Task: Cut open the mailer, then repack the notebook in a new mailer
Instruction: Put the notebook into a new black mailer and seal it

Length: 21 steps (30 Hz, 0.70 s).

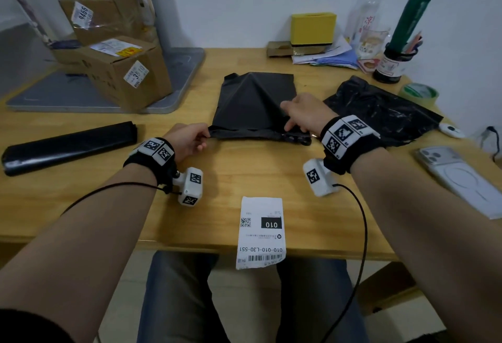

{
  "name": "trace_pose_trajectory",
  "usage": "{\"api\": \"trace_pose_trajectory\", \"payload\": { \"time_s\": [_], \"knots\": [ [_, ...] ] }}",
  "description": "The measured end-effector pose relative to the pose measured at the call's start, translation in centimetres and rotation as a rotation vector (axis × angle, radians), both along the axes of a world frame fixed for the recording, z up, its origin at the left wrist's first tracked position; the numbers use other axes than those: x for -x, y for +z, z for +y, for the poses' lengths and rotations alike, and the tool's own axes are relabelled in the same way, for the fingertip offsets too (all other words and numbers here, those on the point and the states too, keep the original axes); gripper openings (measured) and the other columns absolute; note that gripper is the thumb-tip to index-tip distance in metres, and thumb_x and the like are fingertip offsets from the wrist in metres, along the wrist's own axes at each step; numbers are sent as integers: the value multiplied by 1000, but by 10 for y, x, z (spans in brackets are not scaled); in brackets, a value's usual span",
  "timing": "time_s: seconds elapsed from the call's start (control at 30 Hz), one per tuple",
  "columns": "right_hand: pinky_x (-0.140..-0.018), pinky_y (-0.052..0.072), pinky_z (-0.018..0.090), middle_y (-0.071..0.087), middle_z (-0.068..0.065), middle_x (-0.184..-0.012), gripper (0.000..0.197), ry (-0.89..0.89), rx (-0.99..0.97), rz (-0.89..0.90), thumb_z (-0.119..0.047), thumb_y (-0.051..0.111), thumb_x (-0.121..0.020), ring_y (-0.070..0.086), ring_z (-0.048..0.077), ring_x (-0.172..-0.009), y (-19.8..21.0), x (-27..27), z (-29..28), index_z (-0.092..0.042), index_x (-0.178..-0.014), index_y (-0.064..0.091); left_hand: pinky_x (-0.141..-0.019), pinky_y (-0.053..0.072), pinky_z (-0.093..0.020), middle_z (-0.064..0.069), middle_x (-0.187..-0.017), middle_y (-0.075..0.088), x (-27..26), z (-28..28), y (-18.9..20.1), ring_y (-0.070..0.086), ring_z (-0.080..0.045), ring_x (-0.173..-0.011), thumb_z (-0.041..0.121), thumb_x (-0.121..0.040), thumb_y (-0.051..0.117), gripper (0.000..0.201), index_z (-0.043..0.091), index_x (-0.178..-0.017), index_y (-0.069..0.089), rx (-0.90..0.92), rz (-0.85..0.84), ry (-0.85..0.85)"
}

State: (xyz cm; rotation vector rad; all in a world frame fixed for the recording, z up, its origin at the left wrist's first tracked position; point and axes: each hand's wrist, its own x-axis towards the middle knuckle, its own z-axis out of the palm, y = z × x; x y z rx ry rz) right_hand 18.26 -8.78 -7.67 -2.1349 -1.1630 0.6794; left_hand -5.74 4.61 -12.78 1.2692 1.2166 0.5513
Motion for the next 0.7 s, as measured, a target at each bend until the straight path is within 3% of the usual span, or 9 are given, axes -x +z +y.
{"api": "trace_pose_trajectory", "payload": {
  "time_s": [0.1, 0.2, 0.27, 0.37, 0.47, 0.57, 0.63, 0.7],
  "knots": [
    [-58, 43, 29, 77, 3, -73, 50, 110, 214, -163, -60, 56, -95, 54, 14, -54, -3, -10, -12, -11, -105, 56, -37, 38, -18, -9, -64, 49, -1, -1, 0, 49, -14, -43, 2, -85, 60, 8, 4, -79, 55, -15, 13, 18],
    [-53, 38, 28, 64, -1, -68, 39, 160, 264, -287, -49, 72, -89, 54, 13, -58, -1, -16, -25, -13, -83, 59, -36, 38, -18, -9, -63, 50, -3, -3, -1, 49, -13, -41, 3, -84, 60, 6, 3, -81, 56, -30, 36, 32],
    [-53, 37, 28, 58, 1, -66, 37, 137, 208, -277, -45, 71, -91, 51, 16, -56, -2, -19, -30, -11, -77, 65, -36, 39, -17, -9, -62, 51, -4, -4, 0, 50, -14, -43, 3, -85, 61, 6, 3, -80, 56, -42, 56, 44],
    [-56, 40, 27, 60, 4, -65, 42, 47, -25, -126, -46, 61, -97, 51, 17, -55, -6, -24, -34, -16, -68, 69, -37, 40, -16, -9, -62, 52, -5, -6, 0, 49, -16, -49, 4, -84, 61, 4, 2, -82, 58, -45, 78, 49],
    [-71, 45, 34, 60, 8, -74, 41, -105, -300, 98, -45, 60, -95, 55, 23, -70, -14, -30, -32, -16, -67, 65, -39, 39, -17, -9, -61, 53, -4, -6, 0, 49, -17, -51, 5, -84, 61, 5, 2, -82, 58, -49, 94, 54],
    [-81, 51, 31, 71, 6, -82, 27, -239, -460, 404, -28, 64, -92, 67, 20, -84, -21, -34, -28, -7, -78, 74, -37, 39, -17, -10, -61, 52, -4, -6, 0, 49, -18, -50, 4, -84, 61, 5, 0, -83, 57, -44, 84, 50],
    [-91, 57, 33, 78, 10, -93, 23, -282, -566, 675, -10, 57, -91, 74, 24, -96, -22, -35, -27, -8, -70, 66, -37, 39, -16, -10, -62, 51, -3, -7, 0, 49, -17, -49, 3, -84, 60, 5, 1, -81, 56, -42, 74, 52],
    [-87, 59, 38, 74, 8, -72, 27, -333, -655, 872, -2, 51, -92, 75, 29, -81, -22, -37, -25, -11, -67, 49, -37, 40, -16, -10, -62, 50, -3, -7, 0, 49, -17, -48, 3, -84, 60, 6, 2, -80, 56, -41, 67, 52]
  ]
}}
